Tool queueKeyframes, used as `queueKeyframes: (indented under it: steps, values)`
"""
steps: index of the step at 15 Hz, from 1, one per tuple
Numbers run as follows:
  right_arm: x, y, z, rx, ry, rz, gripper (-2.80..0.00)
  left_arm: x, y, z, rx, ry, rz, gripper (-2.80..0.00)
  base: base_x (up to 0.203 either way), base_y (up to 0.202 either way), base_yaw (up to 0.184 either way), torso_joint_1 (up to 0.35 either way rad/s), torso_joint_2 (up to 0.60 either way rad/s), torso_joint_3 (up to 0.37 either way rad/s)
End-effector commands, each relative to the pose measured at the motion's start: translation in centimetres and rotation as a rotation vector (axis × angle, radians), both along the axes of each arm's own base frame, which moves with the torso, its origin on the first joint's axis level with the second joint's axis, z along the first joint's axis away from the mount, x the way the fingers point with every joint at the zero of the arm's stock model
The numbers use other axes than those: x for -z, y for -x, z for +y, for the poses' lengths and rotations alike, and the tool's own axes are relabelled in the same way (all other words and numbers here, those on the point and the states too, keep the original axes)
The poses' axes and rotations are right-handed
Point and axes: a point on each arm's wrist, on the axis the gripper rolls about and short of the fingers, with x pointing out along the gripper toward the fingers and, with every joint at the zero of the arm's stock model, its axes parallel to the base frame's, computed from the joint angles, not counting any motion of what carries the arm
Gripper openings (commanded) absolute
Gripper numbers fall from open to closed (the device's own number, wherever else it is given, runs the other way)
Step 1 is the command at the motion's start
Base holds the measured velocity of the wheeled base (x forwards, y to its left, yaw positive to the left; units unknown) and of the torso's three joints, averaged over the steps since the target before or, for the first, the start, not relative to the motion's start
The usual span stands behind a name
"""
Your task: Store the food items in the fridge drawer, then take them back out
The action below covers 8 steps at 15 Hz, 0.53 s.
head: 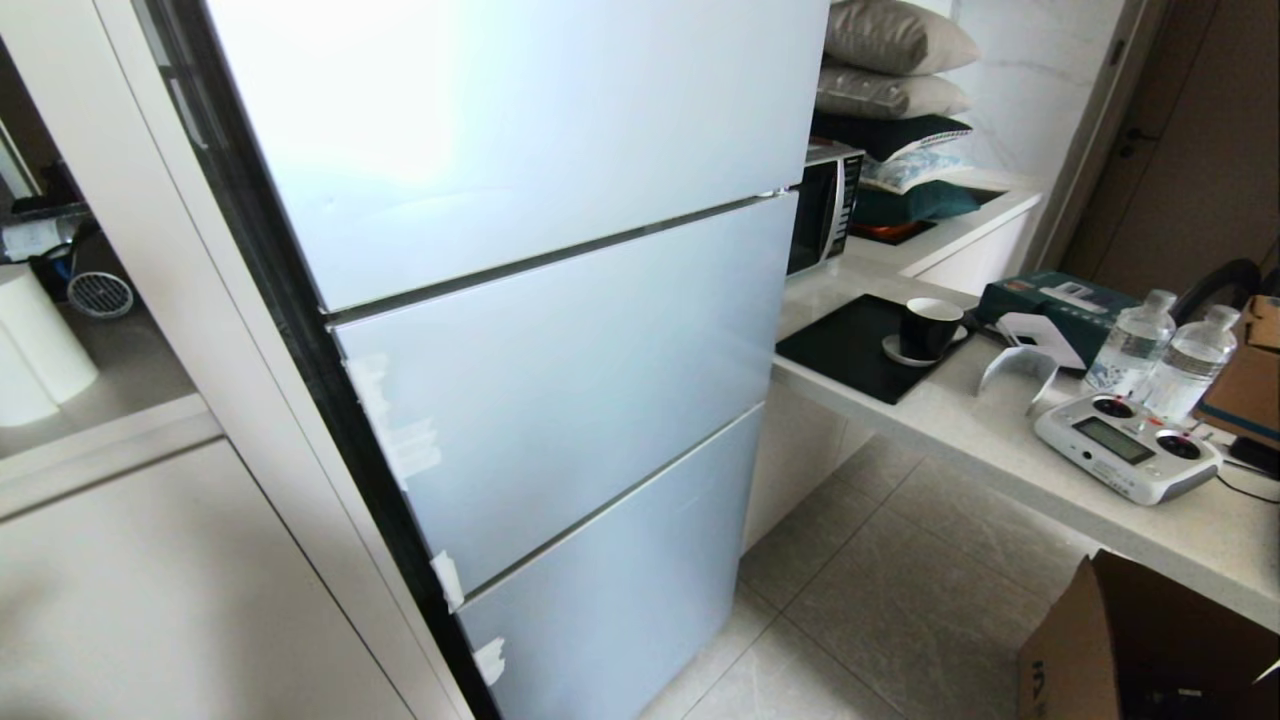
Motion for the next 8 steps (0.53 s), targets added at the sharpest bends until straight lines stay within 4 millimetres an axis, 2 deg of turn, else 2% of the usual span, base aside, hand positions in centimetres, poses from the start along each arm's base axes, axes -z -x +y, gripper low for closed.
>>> queueKeyframes:
  steps: [1, 2, 5, 8]
  values:
    - [0.0, 0.0, 0.0, -0.001, 0.001, -0.001, -2.8, -3.0, -1.2, 0.0, 0.02, 0.097, 0.063, -2.8, 0.0, 0.0, 0.0, 0.0, 0.0, 0.0]
    - [0.0, 0.0, 0.0, -0.001, -0.001, -0.001, -2.8, -3.7, -2.1, 0.0, 0.031, 0.176, 0.114, -2.8, 0.0, 0.0, 0.0, 0.0, 0.0, 0.0]
    - [0.0, 0.0, 0.0, -0.001, -0.004, -0.002, -2.8, -6.1, -5.8, -0.2, 0.109, 0.637, 0.282, -2.8, 0.0, 0.0, 0.0, 0.0, 0.0, 0.0]
    - [0.0, 0.0, 0.0, -0.001, -0.004, -0.002, -2.8, -7.5, -9.1, -0.5, 0.199, 0.917, 0.438, -2.8, 0.0, 0.0, 0.0, 0.0, 0.0, 0.0]
